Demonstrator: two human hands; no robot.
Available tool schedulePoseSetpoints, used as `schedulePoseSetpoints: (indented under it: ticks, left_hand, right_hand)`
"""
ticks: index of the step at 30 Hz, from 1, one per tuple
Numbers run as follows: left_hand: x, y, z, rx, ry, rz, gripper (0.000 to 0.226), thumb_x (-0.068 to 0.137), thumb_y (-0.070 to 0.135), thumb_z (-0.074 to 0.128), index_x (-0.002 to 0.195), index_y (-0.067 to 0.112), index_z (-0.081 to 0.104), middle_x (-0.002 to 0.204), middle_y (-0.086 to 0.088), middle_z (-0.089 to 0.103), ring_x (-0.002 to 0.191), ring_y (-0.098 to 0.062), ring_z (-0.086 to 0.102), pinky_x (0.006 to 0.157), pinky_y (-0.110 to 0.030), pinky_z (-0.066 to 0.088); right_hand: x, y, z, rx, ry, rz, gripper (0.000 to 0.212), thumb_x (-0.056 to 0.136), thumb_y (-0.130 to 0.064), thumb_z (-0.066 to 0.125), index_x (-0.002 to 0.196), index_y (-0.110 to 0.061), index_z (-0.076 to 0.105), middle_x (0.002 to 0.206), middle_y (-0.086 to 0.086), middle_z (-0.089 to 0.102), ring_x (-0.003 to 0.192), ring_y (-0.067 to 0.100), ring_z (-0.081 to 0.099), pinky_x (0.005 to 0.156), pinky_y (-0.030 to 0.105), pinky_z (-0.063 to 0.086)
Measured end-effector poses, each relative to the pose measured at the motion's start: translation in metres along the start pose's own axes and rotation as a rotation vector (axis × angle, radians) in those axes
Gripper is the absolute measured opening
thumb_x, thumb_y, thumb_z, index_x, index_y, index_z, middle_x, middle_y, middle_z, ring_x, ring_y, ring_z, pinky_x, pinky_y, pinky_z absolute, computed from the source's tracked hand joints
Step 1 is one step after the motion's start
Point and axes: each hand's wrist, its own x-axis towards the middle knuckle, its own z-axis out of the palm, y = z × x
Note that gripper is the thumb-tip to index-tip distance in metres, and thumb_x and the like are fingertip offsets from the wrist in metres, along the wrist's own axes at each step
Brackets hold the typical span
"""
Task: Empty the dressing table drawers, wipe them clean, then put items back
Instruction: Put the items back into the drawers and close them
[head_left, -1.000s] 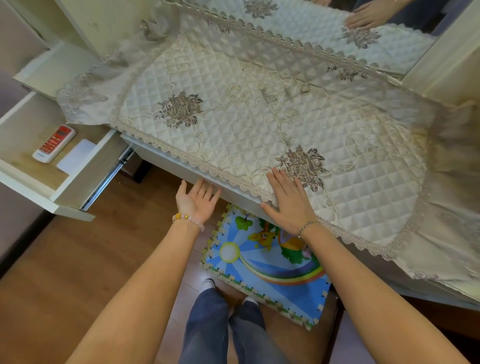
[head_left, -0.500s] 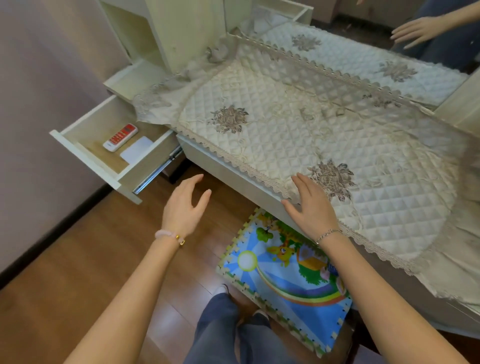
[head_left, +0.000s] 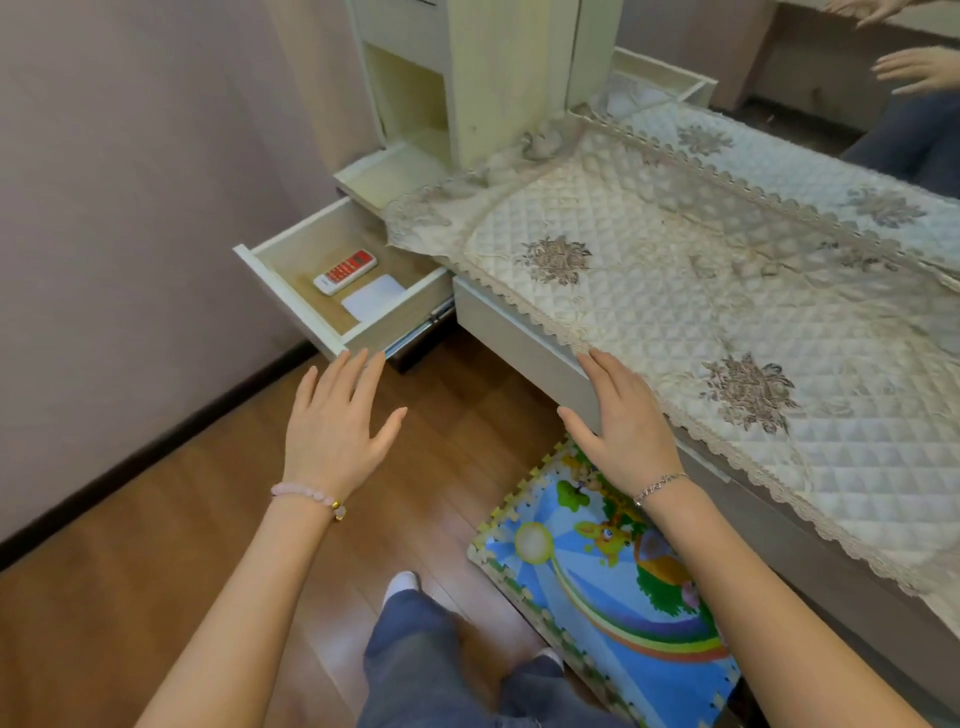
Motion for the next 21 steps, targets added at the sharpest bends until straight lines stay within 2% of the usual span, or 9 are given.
schedulePoseSetpoints:
  ticks: [4, 9, 12, 21]
  left_hand:
    - [0.002, -0.041, -0.006, 0.001, 0.016, -0.039, 0.068, 0.088, 0.054, 0.029, 0.138, 0.010, 0.044, 0.139, -0.011, 0.049, 0.133, -0.028, 0.040, 0.110, -0.046, 0.025]
    - [0.015, -0.110, -0.004, 0.015, 0.001, -0.040, 0.067, 0.088, 0.054, 0.030, 0.139, 0.012, 0.043, 0.140, -0.009, 0.048, 0.133, -0.026, 0.039, 0.110, -0.045, 0.025]
    - [0.027, -0.150, -0.002, -0.006, -0.009, -0.025, 0.067, 0.088, 0.054, 0.030, 0.139, 0.012, 0.043, 0.140, -0.008, 0.047, 0.134, -0.025, 0.038, 0.111, -0.045, 0.025]
    - [0.061, -0.233, 0.006, -0.052, -0.001, 0.002, 0.065, 0.088, 0.052, 0.031, 0.137, 0.011, 0.046, 0.139, -0.007, 0.050, 0.133, -0.025, 0.040, 0.111, -0.045, 0.027]
  right_hand:
    - [0.022, -0.044, 0.009, 0.000, 0.008, -0.022, 0.066, 0.091, -0.050, 0.040, 0.145, -0.014, 0.028, 0.150, 0.005, 0.031, 0.138, 0.021, 0.029, 0.114, 0.042, 0.025]
    - [0.054, -0.104, 0.031, 0.000, -0.028, -0.017, 0.065, 0.094, -0.047, 0.041, 0.148, -0.018, 0.021, 0.155, 0.001, 0.022, 0.143, 0.016, 0.018, 0.118, 0.035, 0.014]
    - [0.073, -0.139, 0.047, 0.002, -0.041, 0.005, 0.065, 0.094, -0.047, 0.041, 0.148, -0.019, 0.020, 0.155, 0.000, 0.021, 0.143, 0.015, 0.017, 0.118, 0.039, 0.016]
    - [0.124, -0.205, 0.080, 0.006, -0.043, 0.069, 0.065, 0.094, -0.046, 0.041, 0.148, -0.019, 0.019, 0.155, 0.000, 0.020, 0.144, 0.014, 0.014, 0.119, 0.037, 0.011]
